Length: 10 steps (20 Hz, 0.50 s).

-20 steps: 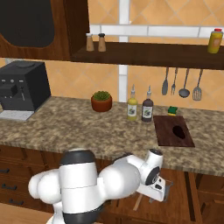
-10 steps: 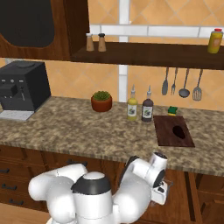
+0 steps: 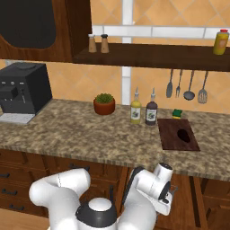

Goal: Place the appropriate cutting tool for cutting the avocado skin on the cutting board.

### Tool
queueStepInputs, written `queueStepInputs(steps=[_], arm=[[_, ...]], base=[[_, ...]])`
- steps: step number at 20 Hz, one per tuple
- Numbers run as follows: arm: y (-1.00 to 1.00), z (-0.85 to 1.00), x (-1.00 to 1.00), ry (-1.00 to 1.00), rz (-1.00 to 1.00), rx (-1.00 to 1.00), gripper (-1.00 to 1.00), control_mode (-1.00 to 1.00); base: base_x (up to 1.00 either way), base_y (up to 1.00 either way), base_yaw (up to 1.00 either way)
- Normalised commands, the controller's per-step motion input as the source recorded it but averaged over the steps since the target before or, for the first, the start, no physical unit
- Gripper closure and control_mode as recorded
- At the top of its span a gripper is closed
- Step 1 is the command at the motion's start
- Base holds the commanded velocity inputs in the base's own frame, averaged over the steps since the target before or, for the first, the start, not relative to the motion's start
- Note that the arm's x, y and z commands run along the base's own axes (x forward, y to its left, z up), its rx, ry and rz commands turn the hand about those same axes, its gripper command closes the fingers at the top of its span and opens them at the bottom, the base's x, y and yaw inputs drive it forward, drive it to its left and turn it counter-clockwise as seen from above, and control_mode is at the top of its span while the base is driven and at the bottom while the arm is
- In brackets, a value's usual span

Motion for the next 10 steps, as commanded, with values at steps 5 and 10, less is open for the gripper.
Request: queueStepInputs(steps=[5, 10], arm=[[0.08, -0.14, 0.00, -0.08, 0.00, 0.00, -1.00, -1.00], [0.00, -0.22, 0.00, -0.05, 0.00, 0.00, -1.00, -1.00]], base=[[0.00, 0.00, 0.00], [0.00, 0.00, 0.00]])
